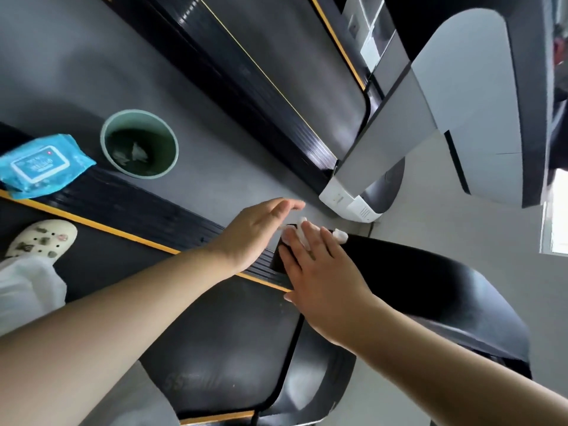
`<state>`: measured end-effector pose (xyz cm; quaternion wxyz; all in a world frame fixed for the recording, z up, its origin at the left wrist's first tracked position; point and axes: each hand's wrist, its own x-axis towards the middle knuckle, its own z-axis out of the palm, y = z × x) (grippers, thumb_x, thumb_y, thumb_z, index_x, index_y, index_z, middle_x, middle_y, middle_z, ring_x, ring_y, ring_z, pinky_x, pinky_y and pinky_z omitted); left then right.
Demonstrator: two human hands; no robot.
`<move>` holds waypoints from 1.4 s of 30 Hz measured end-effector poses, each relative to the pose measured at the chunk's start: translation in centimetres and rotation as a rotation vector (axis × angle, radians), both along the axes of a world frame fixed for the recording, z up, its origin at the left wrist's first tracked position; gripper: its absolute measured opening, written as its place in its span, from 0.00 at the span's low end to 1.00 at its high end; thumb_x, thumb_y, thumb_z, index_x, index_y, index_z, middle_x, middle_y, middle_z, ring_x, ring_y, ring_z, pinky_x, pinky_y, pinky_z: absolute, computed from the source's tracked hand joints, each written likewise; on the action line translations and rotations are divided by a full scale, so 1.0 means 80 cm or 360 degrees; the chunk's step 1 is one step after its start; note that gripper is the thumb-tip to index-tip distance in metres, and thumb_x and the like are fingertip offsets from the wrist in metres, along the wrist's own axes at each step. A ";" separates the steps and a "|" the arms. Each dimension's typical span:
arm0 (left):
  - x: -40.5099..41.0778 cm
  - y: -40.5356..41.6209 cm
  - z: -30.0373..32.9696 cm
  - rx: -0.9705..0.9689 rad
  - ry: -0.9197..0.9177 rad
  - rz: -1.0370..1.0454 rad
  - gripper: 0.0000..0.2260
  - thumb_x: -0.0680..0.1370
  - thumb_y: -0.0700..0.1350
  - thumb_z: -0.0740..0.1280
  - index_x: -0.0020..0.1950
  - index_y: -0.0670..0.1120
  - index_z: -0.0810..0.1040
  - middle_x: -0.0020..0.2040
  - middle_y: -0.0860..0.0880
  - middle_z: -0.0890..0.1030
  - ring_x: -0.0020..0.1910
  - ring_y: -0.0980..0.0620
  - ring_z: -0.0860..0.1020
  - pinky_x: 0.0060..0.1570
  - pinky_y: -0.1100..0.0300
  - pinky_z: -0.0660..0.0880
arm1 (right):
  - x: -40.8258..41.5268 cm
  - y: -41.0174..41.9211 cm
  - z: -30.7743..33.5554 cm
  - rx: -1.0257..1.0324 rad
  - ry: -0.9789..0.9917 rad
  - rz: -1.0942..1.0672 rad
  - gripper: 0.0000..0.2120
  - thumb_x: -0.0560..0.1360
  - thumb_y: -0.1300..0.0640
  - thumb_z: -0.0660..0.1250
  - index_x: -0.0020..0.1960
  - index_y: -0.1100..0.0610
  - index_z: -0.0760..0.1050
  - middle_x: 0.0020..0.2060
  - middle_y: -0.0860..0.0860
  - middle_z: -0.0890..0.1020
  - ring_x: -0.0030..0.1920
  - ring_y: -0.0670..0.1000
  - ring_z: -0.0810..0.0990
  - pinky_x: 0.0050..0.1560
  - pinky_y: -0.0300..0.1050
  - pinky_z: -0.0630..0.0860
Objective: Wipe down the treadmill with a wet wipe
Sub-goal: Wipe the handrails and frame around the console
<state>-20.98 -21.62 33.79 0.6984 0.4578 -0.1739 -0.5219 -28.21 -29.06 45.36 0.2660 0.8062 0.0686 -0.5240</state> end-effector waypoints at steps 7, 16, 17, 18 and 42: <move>-0.034 0.022 0.010 -0.0117 0.0008 -0.0168 0.27 0.71 0.71 0.52 0.59 0.56 0.73 0.54 0.54 0.81 0.55 0.63 0.78 0.53 0.73 0.70 | -0.043 0.007 0.001 0.0241 -0.0271 -0.0058 0.35 0.61 0.47 0.78 0.63 0.60 0.76 0.63 0.62 0.76 0.64 0.64 0.74 0.62 0.58 0.70; -0.108 0.032 0.038 0.0051 -0.0857 -0.0286 0.30 0.74 0.67 0.35 0.73 0.57 0.37 0.74 0.56 0.34 0.73 0.61 0.34 0.67 0.73 0.34 | -0.077 -0.019 0.077 0.0304 -0.0690 0.0013 0.19 0.71 0.57 0.58 0.59 0.57 0.79 0.59 0.52 0.80 0.61 0.55 0.77 0.68 0.52 0.61; -0.115 0.029 0.042 0.0102 -0.1005 -0.0296 0.31 0.71 0.68 0.32 0.71 0.58 0.32 0.72 0.54 0.29 0.72 0.58 0.30 0.66 0.72 0.30 | -0.080 -0.022 0.083 0.0202 -0.0751 0.0027 0.20 0.72 0.56 0.57 0.59 0.58 0.79 0.59 0.53 0.80 0.62 0.57 0.77 0.68 0.54 0.61; -0.119 0.026 0.044 0.0163 -0.1117 -0.0311 0.31 0.69 0.69 0.30 0.69 0.57 0.29 0.71 0.52 0.26 0.72 0.55 0.27 0.65 0.70 0.28 | -0.081 -0.023 0.088 0.0088 -0.0806 0.0023 0.20 0.73 0.55 0.56 0.60 0.58 0.78 0.61 0.55 0.79 0.62 0.58 0.76 0.68 0.57 0.60; -0.073 -0.037 0.020 0.0401 -0.0427 -0.0029 0.22 0.84 0.50 0.46 0.78 0.48 0.49 0.78 0.50 0.46 0.76 0.57 0.45 0.61 0.74 0.44 | -0.098 -0.020 0.065 -0.0247 -0.1098 0.0096 0.25 0.75 0.46 0.54 0.64 0.57 0.75 0.65 0.59 0.75 0.65 0.65 0.70 0.67 0.65 0.57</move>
